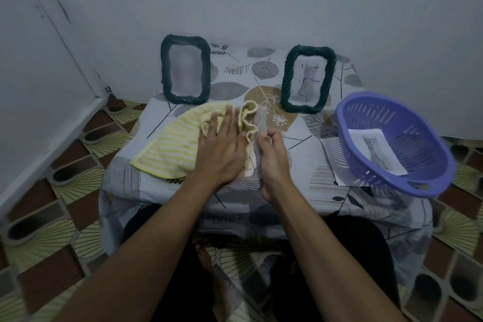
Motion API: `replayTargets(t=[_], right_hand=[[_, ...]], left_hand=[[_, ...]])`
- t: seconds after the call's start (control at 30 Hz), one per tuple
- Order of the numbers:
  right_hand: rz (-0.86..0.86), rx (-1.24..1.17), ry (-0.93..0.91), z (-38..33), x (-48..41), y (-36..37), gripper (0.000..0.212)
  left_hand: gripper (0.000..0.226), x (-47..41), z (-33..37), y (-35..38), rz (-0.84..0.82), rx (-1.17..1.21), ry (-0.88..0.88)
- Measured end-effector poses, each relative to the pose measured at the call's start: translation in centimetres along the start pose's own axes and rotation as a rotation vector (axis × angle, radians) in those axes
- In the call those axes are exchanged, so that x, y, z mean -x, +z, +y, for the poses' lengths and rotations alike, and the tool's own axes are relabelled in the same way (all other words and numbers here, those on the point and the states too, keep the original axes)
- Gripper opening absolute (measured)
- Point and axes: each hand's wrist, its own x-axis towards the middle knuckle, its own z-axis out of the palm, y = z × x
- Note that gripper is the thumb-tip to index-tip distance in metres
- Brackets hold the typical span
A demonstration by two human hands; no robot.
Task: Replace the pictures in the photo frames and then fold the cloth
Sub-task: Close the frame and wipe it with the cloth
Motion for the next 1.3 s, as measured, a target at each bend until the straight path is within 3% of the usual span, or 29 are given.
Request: replayTargets(t=[0.17, 0.3, 0.5, 0.6, 0.77, 0.93, 1.0, 1.07, 1.17, 1.3], right_hand=[[0.106, 0.029, -0.044, -2.2, -1.4, -2.1, 0.015], [0.140, 0.100, -0.067, -2.4, -1.8, -3.4, 0.010], [-0.026, 0.007, -0.084, -1.5, -0.3, -2.4, 0.013], [-0.079, -0.065, -0.068, -1.7, -0.1, -1.9, 0.019], [-0.053, 0.027, -0.086, -3.0, -0.6, -2.3, 0.009], [-0.024, -0.049, -0.068, -3.5, -1.2, -3.1, 0.010], [-0.023, -0.077, -0.038, -3.0, -1.2, -3.1, 0.010], [-0.023, -0.107, -0.017, -2.5, -1.3, -3.0, 0.010], [-0.022, -0.076, -0.033, -2.0, -1.3, -3.1, 0.010], [-0.046, -0.063, -0.020, -1.6, -1.0, -3.1, 0.010]], left_hand=[[0.064, 3.7, 0.2, 1.4, -0.143, 0.165, 0.246], [0.053, 5.0, -1.6, 2.7, -0.138, 0.011, 0.329], [0.059, 0.7, -1.0, 0.3, 0.018, -0.044, -0.027], [0.063, -0.6, 0.2, -0.3, 0.083, -0.036, -0.074], [0.071, 1.3, 1.4, 0.7, 0.041, -0.047, 0.180], [0.058, 3.3, -1.0, 2.9, -0.001, 0.093, 0.405], [0.054, 3.3, -1.5, 2.9, 0.097, 0.198, 0.397], [0.045, 3.2, -1.3, 2.4, 0.313, 0.323, 0.355], [0.037, 3.2, -1.1, 1.2, 0.611, 0.479, 0.160], [0.025, 2.3, -1.6, -0.3, 0.724, 0.505, -0.038]])
